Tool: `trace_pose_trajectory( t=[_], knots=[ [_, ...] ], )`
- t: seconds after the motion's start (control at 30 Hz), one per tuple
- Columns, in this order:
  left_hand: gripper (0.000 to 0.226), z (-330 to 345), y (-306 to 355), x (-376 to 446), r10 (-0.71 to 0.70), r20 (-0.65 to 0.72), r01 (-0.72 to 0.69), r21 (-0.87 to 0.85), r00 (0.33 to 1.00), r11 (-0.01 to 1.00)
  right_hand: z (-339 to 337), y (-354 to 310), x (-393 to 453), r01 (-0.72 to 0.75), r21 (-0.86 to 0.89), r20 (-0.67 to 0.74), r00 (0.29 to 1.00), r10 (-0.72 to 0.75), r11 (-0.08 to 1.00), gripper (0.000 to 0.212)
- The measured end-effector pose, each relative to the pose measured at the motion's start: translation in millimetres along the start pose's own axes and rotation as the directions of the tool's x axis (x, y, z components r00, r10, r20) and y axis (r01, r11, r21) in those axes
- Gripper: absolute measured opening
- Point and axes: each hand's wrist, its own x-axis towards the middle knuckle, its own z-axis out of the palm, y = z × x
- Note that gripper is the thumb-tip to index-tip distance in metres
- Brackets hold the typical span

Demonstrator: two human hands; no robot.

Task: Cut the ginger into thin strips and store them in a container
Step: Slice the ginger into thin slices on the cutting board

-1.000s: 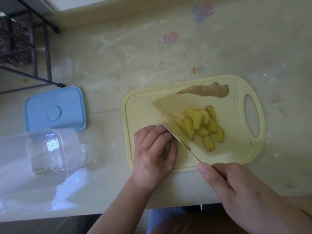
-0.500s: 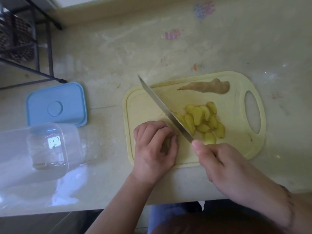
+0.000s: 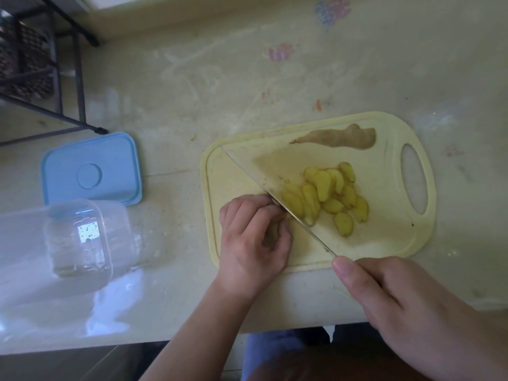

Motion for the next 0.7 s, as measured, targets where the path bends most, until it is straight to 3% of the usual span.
trace_pose_trajectory(
  t=[0.37, 0.7],
  knots=[
    [0.013, -2.2, 1.2, 2.1, 0.01, 0.019, -0.01, -0.004, 1.0, 1.0, 9.2, -11.6, 13.4, 0.005, 0.002, -0.022, 1.0, -0.005, 1.0, 0.079],
    [0.005, -1.5, 1.5, 1.7, -0.033, 0.02, 0.033, -0.003, 0.999, 0.999, 4.7, -12.9, 27.7, 0.024, 0.072, -0.007, 1.0, -0.023, 0.997, 0.081]
  ],
)
